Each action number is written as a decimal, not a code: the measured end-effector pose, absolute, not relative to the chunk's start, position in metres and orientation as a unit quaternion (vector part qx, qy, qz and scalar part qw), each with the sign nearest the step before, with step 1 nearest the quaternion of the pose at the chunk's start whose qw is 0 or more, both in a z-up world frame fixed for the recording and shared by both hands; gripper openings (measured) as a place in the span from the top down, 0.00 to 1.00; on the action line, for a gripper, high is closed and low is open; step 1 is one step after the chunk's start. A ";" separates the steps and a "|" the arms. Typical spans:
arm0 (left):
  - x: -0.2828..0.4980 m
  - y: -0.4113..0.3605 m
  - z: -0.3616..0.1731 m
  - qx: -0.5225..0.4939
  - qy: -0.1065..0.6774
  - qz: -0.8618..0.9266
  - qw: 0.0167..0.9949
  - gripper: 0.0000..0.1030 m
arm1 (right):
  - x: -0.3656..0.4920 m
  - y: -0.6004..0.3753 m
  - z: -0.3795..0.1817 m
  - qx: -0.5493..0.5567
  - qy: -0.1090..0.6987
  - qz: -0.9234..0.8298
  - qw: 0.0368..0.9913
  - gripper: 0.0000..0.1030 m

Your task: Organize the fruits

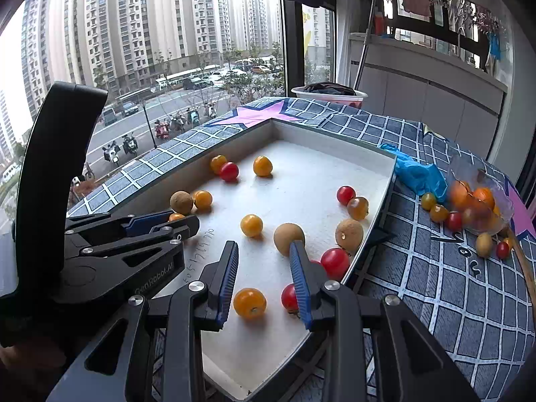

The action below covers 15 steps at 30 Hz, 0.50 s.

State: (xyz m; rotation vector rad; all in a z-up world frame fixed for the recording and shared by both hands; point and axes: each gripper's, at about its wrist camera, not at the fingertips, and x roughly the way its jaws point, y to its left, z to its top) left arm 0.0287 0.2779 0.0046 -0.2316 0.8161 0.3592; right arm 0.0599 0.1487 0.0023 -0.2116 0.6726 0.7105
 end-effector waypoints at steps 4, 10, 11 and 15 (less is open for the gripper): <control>0.027 0.276 0.006 -0.104 0.391 0.180 0.896 0.45 | 0.059 0.147 0.003 -0.099 0.320 0.338 0.879 0.66; 0.017 0.281 0.015 -0.105 0.361 0.201 0.904 0.23 | 0.060 0.145 0.004 -0.093 0.323 0.337 0.880 0.66; 0.017 0.282 0.014 -0.109 0.364 0.197 0.904 0.23 | 0.060 0.145 0.004 -0.093 0.323 0.338 0.879 0.66; 0.018 0.282 0.013 -0.108 0.366 0.195 0.904 0.23 | 0.060 0.146 0.004 -0.093 0.323 0.337 0.879 0.66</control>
